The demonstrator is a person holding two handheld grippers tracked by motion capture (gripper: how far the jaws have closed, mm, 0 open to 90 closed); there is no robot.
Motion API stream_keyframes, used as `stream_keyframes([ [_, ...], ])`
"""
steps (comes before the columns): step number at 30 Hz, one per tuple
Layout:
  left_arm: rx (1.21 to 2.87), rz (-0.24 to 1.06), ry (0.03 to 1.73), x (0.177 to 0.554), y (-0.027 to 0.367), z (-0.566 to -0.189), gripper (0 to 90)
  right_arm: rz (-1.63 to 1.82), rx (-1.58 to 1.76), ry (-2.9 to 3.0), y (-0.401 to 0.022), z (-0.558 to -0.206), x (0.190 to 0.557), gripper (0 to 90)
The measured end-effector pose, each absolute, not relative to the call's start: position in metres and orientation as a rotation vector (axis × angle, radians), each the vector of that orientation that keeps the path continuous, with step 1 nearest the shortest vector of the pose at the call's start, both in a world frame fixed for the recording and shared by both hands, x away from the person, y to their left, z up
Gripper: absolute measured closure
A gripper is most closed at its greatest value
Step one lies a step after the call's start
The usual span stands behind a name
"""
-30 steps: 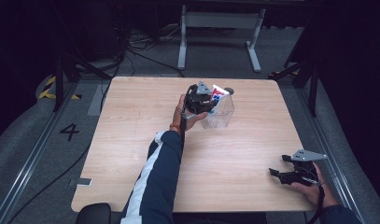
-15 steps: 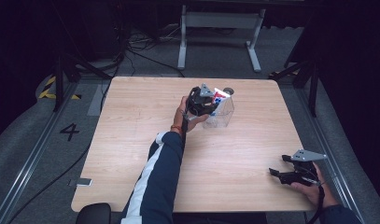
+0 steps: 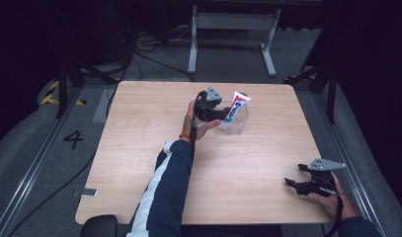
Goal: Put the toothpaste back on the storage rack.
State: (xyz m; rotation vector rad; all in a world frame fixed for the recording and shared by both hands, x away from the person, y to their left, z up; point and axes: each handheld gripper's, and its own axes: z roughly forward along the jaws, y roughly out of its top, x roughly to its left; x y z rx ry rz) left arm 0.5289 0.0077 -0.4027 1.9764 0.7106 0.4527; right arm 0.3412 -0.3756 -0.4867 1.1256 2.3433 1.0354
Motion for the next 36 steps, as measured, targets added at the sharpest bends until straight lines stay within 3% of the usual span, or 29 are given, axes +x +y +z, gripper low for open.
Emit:
stream_keyframes([
  [22, 2.084, 0.499, 0.68, 0.514, 0.021, -0.374, 29.0, 1.035, 1.126, 2.343, -0.376, -0.487, 0.341, 16.0],
  [36, 2.193, 0.54, 0.649, 0.496, 0.046, -0.37, 26.6, 1.035, 1.126, 2.343, -0.376, -0.487, 0.341, 16.0],
])
